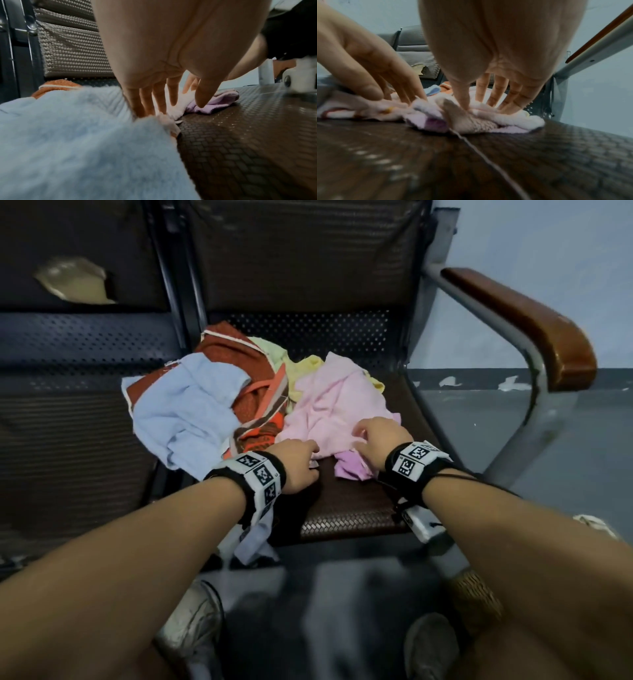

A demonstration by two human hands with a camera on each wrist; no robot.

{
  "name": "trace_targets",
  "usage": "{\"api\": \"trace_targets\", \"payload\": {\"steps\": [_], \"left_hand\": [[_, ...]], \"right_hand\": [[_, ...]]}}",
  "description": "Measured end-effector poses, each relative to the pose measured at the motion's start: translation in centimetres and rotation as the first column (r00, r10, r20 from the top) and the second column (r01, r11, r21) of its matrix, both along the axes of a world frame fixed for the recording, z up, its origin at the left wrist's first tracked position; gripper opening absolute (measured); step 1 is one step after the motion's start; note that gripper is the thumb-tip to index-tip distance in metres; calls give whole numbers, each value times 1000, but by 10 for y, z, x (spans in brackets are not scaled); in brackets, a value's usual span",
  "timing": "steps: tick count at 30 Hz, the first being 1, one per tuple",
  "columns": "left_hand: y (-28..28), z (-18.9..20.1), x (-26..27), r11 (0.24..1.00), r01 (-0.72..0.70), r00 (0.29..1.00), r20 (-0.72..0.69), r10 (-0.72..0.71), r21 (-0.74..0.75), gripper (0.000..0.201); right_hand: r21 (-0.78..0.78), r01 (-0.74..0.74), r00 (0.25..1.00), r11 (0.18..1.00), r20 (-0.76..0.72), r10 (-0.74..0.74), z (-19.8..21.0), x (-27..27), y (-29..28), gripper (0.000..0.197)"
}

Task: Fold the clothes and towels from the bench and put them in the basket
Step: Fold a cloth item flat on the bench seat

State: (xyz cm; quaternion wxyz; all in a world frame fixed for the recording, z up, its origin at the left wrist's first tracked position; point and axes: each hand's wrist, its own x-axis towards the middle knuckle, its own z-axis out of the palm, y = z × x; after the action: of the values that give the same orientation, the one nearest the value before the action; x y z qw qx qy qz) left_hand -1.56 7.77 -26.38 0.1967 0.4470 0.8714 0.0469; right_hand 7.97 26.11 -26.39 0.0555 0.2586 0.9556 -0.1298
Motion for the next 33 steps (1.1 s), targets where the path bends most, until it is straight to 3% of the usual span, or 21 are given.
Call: {"api": "trace_targets", "payload": {"steps": [4, 8, 9, 12, 14, 16, 18, 20, 22, 24, 25, 26, 28, 30, 31, 33], "left_hand": [[6, -1, -8, 998, -26, 999, -19, 27, 60, 63], [11, 5, -13, 984, -62, 991, -104, 80, 167, 83], [13, 7, -14, 976, -67, 990, -108, 90, 208, 79], [21, 16, -15, 901, -68, 995, -43, 95, 429, 19], [26, 27, -13, 819, -162, 987, 94, 132, 551, 22], [30, 41, -8, 748, -285, 954, 250, 163, 599, 38], [34, 55, -2, 691, -339, 935, 308, 175, 639, 50], [35, 67, 5, 631, -310, 943, 313, 112, 711, 50], [32, 70, 4, 589, -249, 967, 231, 107, 769, 46], [27, 68, 3, 641, -225, 970, 107, 218, 734, 32], [24, 65, 3, 659, -258, 960, 114, 254, 706, 17], [22, 63, 8, 671, -289, 957, 179, 231, 683, 19], [20, 59, 25, 706, -280, 938, 341, 58, 650, 50], [21, 59, 44, 731, -212, 924, 376, -65, 649, 67], [23, 58, 49, 719, -192, 932, 354, -80, 668, 64], [24, 62, 51, 671, -187, 960, 278, -29, 718, 40]], "right_hand": [[-38, 11, 993, 999, -117, -15, 2, -3, 3, 20], [-184, -82, 913, 979, -409, 0, 30, 0, -10, 19], [-224, -107, 881, 969, -473, -11, 38, 2, -12, 18], [-288, -139, 812, 947, -580, -58, 55, 13, -11, 16], [-300, -131, 778, 945, -622, -89, 62, 19, -3, 21], [-335, -120, 776, 935, -619, -122, 68, 27, 7, 37], [-299, -117, 844, 947, -533, -64, 69, 36, 16, 45], [-167, -124, 919, 978, -392, 50, 63, 44, 21, 32], [-132, -104, 943, 986, -328, 55, 60, 50, 22, 24], [-230, -66, 927, 971, -374, -26, 63, 51, 21, 22], [-270, -65, 901, 961, -429, -60, 67, 51, 19, 21], [-288, -66, 874, 955, -478, -84, 71, 50, 16, 25], [-333, -77, 849, 940, -516, -113, 79, 46, 7, 28], [-369, -123, 848, 921, -521, -95, 85, 43, -6, 23], [-395, -155, 847, 905, -525, -84, 87, 42, -11, 20], [-461, -212, 843, 861, -532, -77, 94, 43, -18, 16]]}}
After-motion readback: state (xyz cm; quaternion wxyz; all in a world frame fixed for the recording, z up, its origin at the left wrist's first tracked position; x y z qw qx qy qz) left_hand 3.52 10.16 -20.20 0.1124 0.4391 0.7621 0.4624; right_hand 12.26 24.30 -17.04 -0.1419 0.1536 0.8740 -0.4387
